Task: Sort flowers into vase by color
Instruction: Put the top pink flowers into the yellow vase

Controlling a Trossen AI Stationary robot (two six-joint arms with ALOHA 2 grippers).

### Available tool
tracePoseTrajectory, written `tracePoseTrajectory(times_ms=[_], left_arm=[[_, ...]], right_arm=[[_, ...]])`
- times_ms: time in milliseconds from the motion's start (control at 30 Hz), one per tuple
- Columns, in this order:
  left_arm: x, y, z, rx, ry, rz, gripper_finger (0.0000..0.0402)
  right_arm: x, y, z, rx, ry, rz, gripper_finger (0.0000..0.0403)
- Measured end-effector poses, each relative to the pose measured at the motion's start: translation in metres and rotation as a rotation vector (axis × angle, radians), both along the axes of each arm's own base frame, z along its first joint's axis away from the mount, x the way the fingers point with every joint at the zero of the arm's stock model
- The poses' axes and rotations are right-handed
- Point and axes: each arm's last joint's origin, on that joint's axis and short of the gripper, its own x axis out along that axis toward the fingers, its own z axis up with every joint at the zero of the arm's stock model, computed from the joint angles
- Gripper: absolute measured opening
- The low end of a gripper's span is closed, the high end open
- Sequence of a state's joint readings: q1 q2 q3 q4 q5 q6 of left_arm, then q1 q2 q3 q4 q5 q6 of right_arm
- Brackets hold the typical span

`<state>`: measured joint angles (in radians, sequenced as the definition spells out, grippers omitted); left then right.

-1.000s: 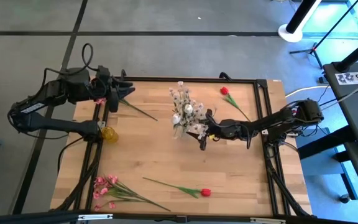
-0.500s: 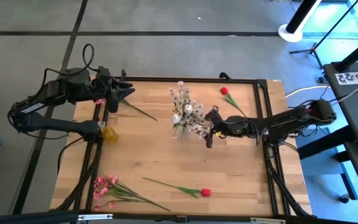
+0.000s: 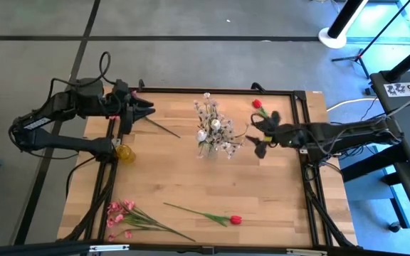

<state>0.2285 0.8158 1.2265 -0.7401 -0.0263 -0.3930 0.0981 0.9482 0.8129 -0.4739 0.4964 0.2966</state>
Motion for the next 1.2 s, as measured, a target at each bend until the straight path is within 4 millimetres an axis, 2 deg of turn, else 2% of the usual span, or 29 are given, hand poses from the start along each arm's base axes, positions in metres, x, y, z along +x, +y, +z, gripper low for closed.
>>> tracePoseTrajectory(times_ms=[100, 233, 400, 533, 700, 833, 1033, 1200], left_arm=[[0.004, 0.003, -0.022, -0.058, 0.090, 0.110, 0.0140], [0.007, 0.011, -0.072, -0.106, 0.268, 0.375, 0.0140], [0.012, 0.026, -0.133, -0.263, 0.349, 0.676, 0.0140], [0.020, 0.040, -0.170, -0.342, 0.471, 0.819, 0.0140], [0.033, 0.077, -0.194, -0.405, 0.600, 1.015, 0.0140], [0.029, 0.105, -0.211, -0.508, 0.655, 1.192, 0.0140], [0.021, 0.127, -0.223, -0.610, 0.601, 1.363, 0.0141], [0.014, 0.138, -0.232, -0.662, 0.577, 1.507, 0.0141]], right_arm=[[-0.010, -0.010, 0.020, 0.072, 0.066, -0.107, 0.0273], [-0.017, -0.024, 0.038, 0.143, 0.103, -0.201, 0.0273], [-0.025, -0.044, 0.067, 0.148, 0.019, -0.310, 0.0273], [-0.034, -0.061, 0.094, 0.140, -0.076, -0.397, 0.0273], [-0.043, -0.072, 0.114, 0.147, -0.102, -0.287, 0.0273], [-0.046, -0.080, 0.118, 0.085, -0.078, -0.248, 0.0273], [-0.047, -0.090, 0.116, 0.022, -0.027, -0.262, 0.0273], [-0.037, -0.099, 0.109, 0.021, 0.032, -0.229, 0.0273]])
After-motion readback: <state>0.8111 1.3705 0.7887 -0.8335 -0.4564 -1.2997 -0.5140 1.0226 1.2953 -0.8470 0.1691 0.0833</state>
